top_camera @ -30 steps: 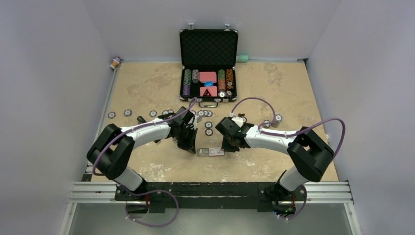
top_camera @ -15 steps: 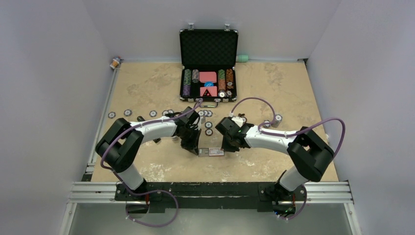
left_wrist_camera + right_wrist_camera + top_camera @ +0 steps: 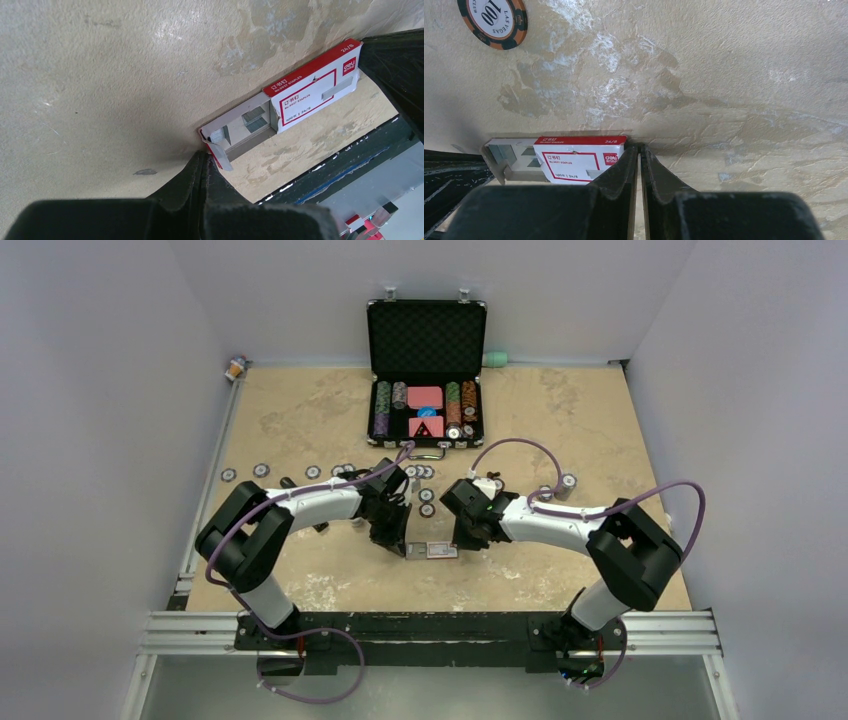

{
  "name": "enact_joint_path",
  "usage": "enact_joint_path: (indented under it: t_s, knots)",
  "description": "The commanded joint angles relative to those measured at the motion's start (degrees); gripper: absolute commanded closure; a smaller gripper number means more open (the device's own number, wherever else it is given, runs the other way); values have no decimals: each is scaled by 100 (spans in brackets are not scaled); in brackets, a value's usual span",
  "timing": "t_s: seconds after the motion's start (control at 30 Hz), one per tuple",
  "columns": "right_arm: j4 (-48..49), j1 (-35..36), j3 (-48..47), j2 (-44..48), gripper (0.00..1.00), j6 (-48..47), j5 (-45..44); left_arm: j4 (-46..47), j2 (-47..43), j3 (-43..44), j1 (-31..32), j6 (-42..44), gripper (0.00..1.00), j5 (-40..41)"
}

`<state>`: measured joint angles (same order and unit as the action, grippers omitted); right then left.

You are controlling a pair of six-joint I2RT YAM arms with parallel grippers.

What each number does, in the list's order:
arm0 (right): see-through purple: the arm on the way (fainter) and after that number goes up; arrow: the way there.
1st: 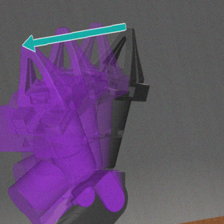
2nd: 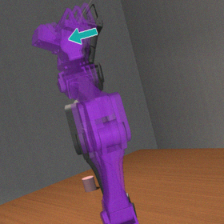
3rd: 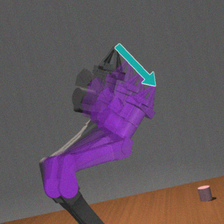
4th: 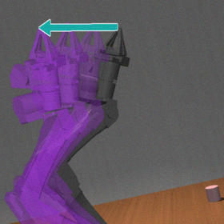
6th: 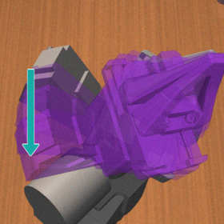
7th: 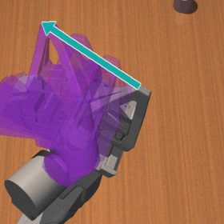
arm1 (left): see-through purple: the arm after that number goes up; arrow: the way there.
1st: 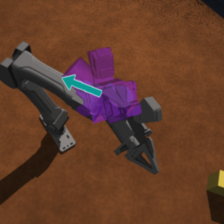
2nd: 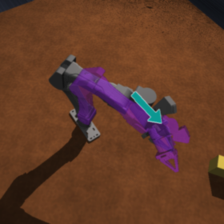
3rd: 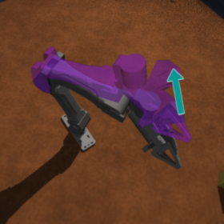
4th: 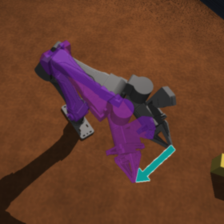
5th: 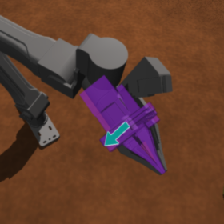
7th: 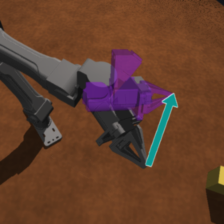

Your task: Unload the staples from the stapler

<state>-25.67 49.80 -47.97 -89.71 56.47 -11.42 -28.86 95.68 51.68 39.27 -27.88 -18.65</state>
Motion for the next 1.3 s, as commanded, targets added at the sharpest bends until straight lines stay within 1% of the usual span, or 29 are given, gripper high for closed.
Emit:
enact_joint_path:
  t_s: [0.0,1.27]
  knots:
    - [8,-5,151,-189,90,-62,-12,157,113,19,46,20,100,46]
    - [210,69,-55,-414,91,-186,323,276,65,-7,40,7,100,-65]
